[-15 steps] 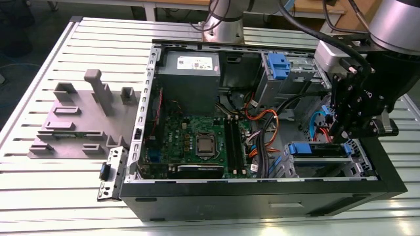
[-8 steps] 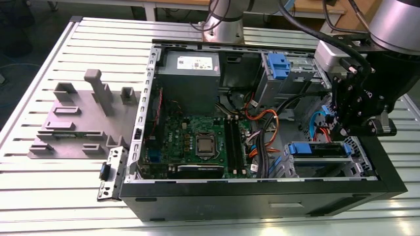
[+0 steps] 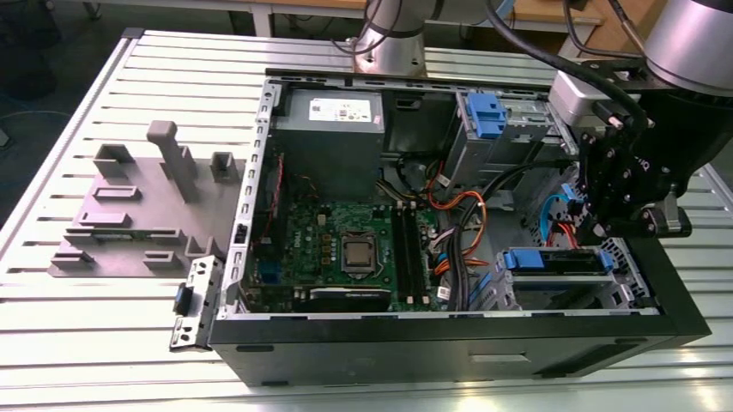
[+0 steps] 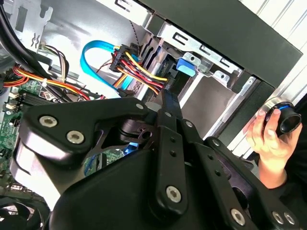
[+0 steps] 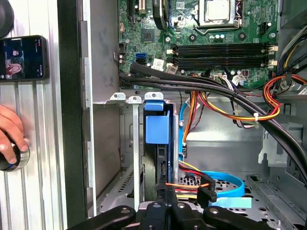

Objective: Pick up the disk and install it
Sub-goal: 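Insert the second disk wire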

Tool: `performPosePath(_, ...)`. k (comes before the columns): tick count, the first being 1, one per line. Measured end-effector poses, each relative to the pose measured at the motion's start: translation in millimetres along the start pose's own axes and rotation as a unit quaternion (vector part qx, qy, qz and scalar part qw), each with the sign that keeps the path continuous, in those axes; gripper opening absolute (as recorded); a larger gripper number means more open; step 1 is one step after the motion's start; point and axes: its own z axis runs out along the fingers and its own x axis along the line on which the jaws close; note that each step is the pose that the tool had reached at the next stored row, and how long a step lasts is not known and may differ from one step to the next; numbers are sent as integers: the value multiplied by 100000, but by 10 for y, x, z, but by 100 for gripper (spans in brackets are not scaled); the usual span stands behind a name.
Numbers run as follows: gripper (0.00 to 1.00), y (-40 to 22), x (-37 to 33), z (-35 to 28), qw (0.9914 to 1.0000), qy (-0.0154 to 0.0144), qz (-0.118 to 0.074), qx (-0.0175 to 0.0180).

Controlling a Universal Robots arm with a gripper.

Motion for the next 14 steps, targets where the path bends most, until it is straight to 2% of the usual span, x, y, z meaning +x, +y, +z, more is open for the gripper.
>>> performPosePath(8,11,12,0,0,100000,-27,1,-2)
performPosePath(14,11,107,3,-7,100000,-21,1,0)
